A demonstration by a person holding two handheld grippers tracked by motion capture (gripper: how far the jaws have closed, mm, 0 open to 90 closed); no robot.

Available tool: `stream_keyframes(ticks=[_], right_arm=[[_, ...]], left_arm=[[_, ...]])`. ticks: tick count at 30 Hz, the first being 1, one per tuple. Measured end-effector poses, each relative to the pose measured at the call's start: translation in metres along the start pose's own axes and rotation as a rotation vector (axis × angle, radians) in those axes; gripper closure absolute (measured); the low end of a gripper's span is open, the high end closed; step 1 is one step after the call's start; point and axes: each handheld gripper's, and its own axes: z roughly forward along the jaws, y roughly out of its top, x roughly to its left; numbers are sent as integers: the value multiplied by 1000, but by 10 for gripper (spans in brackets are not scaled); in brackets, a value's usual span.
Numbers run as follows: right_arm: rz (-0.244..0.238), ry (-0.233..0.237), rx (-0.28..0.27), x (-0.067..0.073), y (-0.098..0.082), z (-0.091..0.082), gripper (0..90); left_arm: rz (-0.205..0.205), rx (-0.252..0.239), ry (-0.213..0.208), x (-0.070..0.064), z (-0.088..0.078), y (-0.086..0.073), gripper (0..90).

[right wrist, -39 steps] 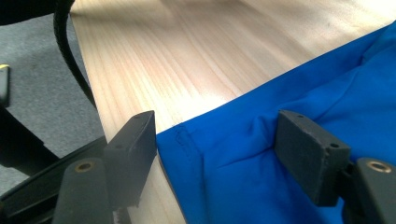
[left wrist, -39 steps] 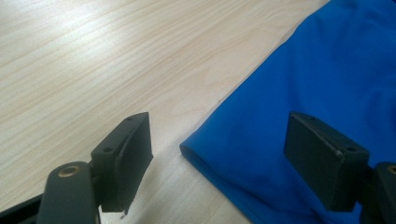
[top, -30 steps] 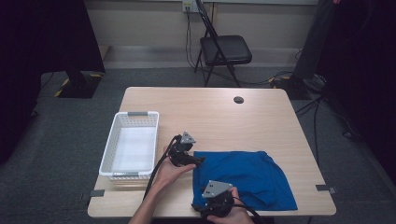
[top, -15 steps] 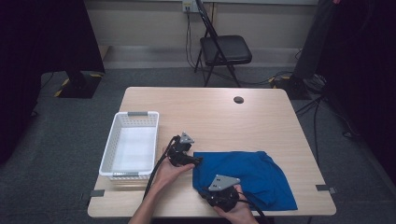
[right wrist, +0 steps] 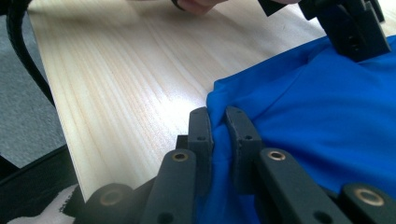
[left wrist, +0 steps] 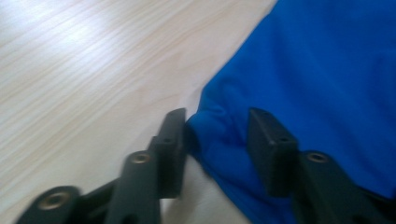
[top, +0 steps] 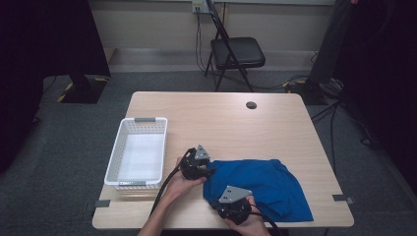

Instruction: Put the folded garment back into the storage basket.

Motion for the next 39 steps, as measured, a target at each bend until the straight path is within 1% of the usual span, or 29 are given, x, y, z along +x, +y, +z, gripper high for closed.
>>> stream_keyframes(ticks=[2,7,9,15,21,24,28,30,33,38,39], right_arm=[[10,7,-1,-1,0,0,816],[15,12,-2,-2,0,0,820],[24,18,0,-3,0,0,829],[63,49,-5,-8,-1,-1,844],[79,63,-3,-12,-1,-3,847],[80,64,-8,-13,0,-5,848],[84,68,-24,-14,3,-9,848],[84,67,-29,-14,4,-11,848],[85,69,-42,-15,6,-13,849],[91,74,-60,-16,8,-17,849],[92,74,-64,-16,9,-18,849]], left_arm=[[-7,-4,-15,-1,0,0,663],[-24,-3,-51,-2,0,0,808],[-33,-3,-54,-2,0,0,832],[-51,2,-58,-1,-1,0,851],[-62,-4,-59,0,-4,1,855],[-70,-19,-58,1,-6,2,856],[-95,-42,-53,4,-10,2,856],[-107,-58,-59,6,-12,3,856],[-117,-73,-63,7,-16,5,856],[-120,-97,-65,7,-20,8,856],[-126,-104,-69,7,-21,9,856]])
